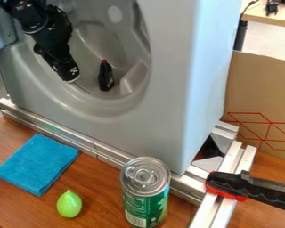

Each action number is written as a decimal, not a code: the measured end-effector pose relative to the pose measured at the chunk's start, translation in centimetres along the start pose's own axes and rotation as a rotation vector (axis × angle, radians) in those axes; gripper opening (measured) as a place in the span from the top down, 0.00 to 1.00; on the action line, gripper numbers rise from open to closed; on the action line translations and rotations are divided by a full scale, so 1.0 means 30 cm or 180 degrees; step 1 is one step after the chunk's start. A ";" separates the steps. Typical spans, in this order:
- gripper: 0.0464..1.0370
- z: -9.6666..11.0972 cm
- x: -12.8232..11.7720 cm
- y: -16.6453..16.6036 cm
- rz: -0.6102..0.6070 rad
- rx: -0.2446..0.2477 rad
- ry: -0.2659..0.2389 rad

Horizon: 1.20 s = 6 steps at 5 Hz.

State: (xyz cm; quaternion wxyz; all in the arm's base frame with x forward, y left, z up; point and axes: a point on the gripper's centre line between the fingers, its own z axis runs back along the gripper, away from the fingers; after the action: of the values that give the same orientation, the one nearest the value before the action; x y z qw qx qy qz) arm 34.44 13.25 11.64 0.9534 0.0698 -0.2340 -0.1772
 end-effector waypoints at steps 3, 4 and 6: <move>0.46 -0.040 0.006 0.008 -0.0018 -0.0246 -0.0435; 0.41 -0.055 0.010 0.009 -0.0007 -0.0290 -0.0436; 0.06 -0.068 0.016 -0.002 -0.0003 -0.0381 -0.0460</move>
State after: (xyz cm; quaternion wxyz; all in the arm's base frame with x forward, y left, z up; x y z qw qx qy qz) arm 35.76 13.11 10.04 0.9364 -0.0002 -0.2911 -0.1959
